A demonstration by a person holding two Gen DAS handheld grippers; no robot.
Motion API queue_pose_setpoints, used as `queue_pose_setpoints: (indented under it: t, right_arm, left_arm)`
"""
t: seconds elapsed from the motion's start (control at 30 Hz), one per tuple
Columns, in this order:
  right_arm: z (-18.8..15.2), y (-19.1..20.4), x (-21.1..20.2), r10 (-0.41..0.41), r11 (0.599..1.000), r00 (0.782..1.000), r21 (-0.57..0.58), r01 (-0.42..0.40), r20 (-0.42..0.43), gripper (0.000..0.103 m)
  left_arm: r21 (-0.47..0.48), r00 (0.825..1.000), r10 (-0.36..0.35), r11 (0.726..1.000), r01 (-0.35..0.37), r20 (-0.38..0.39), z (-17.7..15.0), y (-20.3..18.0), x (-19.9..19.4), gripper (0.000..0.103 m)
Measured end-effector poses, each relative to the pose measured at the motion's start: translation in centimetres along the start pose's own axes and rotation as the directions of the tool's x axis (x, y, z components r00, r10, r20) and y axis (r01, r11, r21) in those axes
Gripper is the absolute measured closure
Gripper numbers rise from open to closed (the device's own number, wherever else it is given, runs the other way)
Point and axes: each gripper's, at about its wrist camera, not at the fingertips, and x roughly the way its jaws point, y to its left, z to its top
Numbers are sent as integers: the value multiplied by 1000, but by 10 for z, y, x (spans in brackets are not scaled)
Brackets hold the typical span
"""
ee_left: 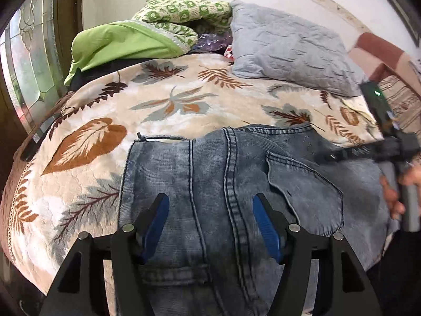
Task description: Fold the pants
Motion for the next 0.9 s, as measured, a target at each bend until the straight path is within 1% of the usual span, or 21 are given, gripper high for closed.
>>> queue_pose_setpoints:
  t: [0.07, 0.17, 0.2, 0.27, 0.4, 0.47, 0.53, 0.63, 0.67, 0.73, 0.8, 0.87, 0.9]
  right_arm:
    - [5, 3, 3, -34, 999, 999, 8, 34, 13, 73]
    - [15, 8, 11, -90, 996, 996, 1, 90, 17, 73]
    - [18, 10, 13, -113, 994, 993, -10, 113, 26, 73]
    - [23, 12, 18, -131, 991, 991, -11, 132, 36, 72]
    - [28, 10, 25, -118, 993, 992, 18, 117, 49, 72]
    - [30, 8, 23, -102, 994, 993, 41, 100, 57, 72]
    - [30, 4, 18, -67, 995, 994, 84, 60, 83, 73]
    - [22, -11, -1, -15, 985, 991, 174, -8, 131, 73]
    - [18, -13, -6, -7, 984, 990, 176, -18, 138, 73]
    - [6, -17, -20, -13, 987, 989, 157, -11, 149, 73]
    - [-8, -25, -35, -24, 987, 986, 162, -3, 164, 73]
    - [-22, -37, -48, -26, 983, 984, 185, -6, 174, 73]
    - [-28, -44, -53, -47, 981, 984, 194, 13, 172, 73]
  left_arm:
    - [8, 999, 40, 999, -40, -11, -1, 4, 3, 36]
    - [-27, 995, 85, 996, -86, -53, 0, 14, 12, 36]
    - [-37, 993, 105, 994, -107, -63, 1, 17, 15, 36]
    - [-44, 983, 164, 985, -167, -79, 1, 21, 21, 36]
    - [-56, 972, 204, 976, -212, -119, 4, 25, 37, 24]
    - [-68, 968, 222, 971, -231, -120, 6, 27, 40, 21]
    - [-84, 965, 231, 967, -242, -121, 9, 27, 41, 21]
    - [-95, 965, 241, 963, -251, -106, 12, 27, 40, 21]
    - [-99, 966, 241, 963, -250, -95, 13, 27, 37, 22]
    - [-111, 971, 234, 965, -238, -47, 14, 26, 26, 22]
    - [-107, 975, 222, 970, -220, 12, 16, 22, 14, 22]
    - [-89, 981, 186, 980, -181, 60, 16, 14, 5, 22]
    - [-74, 983, 169, 984, -163, 74, 16, 9, 2, 23]
